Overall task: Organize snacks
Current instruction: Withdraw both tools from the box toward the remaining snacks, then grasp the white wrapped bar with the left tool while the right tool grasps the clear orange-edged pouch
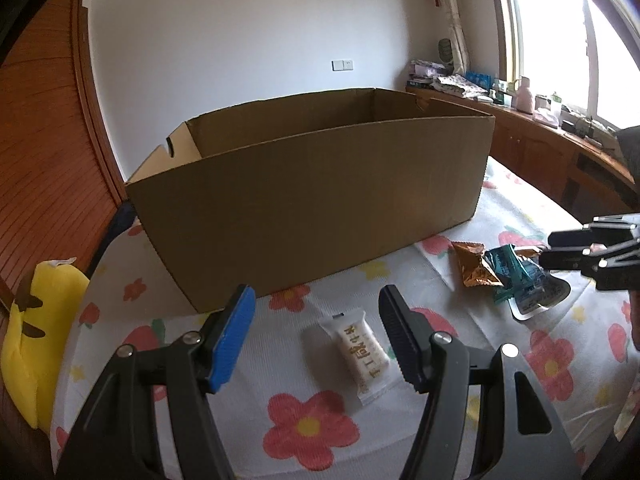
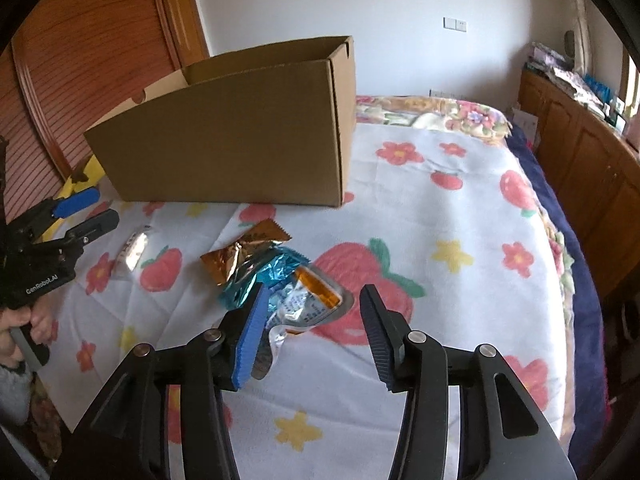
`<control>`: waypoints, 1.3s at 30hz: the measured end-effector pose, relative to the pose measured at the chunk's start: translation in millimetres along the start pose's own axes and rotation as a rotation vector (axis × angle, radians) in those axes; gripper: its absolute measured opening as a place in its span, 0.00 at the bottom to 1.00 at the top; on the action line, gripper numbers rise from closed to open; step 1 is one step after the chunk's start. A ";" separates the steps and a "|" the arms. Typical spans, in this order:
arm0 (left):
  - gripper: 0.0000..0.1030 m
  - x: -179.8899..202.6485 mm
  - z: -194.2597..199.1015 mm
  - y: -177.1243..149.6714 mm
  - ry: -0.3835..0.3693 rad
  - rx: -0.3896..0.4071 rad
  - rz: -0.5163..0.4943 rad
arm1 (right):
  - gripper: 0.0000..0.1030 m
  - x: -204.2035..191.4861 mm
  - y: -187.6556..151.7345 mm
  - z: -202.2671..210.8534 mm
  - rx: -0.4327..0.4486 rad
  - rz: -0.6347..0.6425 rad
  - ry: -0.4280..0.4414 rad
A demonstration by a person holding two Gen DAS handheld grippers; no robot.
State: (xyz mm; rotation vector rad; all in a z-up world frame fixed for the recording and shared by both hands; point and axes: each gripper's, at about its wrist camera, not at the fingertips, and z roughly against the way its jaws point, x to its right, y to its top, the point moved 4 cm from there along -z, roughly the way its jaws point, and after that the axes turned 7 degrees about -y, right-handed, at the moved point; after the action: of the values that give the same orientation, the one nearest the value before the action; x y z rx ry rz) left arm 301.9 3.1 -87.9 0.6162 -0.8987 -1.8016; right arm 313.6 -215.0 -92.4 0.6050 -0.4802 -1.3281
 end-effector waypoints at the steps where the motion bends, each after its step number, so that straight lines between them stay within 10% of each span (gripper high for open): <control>1: 0.63 -1.3 0.4 -0.5 0.002 0.002 0.002 | 0.48 -1.0 -0.6 -1.1 -0.004 -0.002 0.002; 21: 0.63 4.5 1.4 -1.5 0.035 0.010 -0.040 | 0.59 -17.9 -13.0 -25.3 -0.044 0.053 -0.053; 39: 0.61 9.8 -26.0 -9.4 0.001 -0.135 -0.064 | 0.47 -17.0 -13.4 -26.2 -0.033 0.040 -0.085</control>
State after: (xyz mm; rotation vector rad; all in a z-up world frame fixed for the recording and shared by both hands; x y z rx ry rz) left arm 312.4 -11.5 -111.0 0.5660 -0.7569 -1.9019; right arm 317.2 -196.5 -120.7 0.5103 -0.5363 -1.3253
